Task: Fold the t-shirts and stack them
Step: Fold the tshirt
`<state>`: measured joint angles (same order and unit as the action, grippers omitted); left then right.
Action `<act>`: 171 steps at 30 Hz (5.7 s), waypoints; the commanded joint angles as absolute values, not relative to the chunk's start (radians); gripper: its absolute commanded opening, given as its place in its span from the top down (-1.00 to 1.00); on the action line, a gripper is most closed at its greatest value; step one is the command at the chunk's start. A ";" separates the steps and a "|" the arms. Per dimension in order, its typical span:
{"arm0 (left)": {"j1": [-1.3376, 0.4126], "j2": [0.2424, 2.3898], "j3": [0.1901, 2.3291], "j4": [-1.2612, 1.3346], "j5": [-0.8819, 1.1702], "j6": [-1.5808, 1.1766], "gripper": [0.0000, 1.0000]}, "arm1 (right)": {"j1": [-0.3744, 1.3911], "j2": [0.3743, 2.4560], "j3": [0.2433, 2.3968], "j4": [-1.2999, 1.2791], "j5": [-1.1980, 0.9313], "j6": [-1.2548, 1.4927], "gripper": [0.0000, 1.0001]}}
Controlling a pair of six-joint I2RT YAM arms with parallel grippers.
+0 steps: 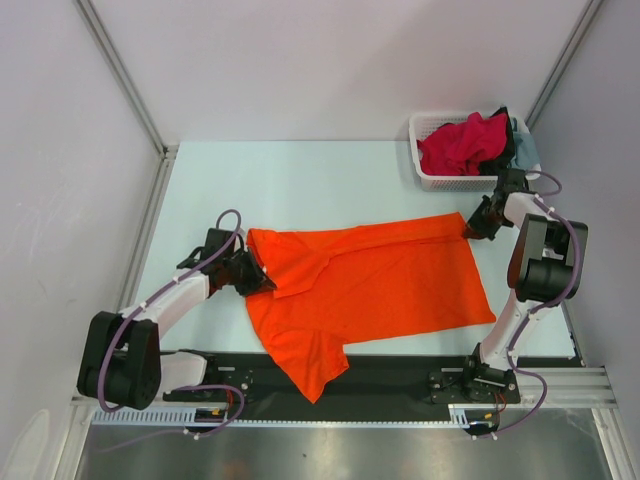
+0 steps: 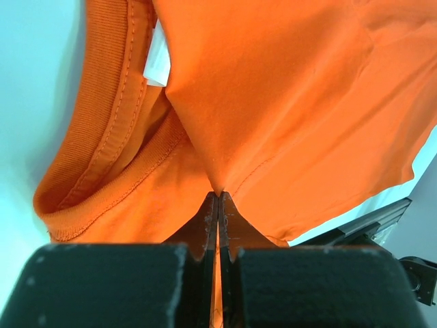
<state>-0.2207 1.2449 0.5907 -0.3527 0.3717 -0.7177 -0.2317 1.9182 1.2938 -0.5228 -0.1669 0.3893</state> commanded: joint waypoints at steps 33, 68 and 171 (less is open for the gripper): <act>-0.109 1.215 0.745 -0.525 0.229 -0.572 -0.35 | -0.221 1.868 1.420 -0.690 -0.060 0.321 -0.14; 0.021 1.920 1.266 -0.479 0.351 -0.301 0.10 | -0.081 1.825 1.431 -0.644 -0.155 0.275 -0.53; -0.414 1.724 1.382 -0.612 -0.026 -0.209 0.35 | 0.008 1.674 1.131 -0.497 -0.268 0.342 -0.19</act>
<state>-0.3809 1.8069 1.4021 -0.6601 -0.1024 -0.1841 0.0097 1.7073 1.1397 -0.5259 -0.2607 0.3439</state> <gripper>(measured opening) 0.337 0.597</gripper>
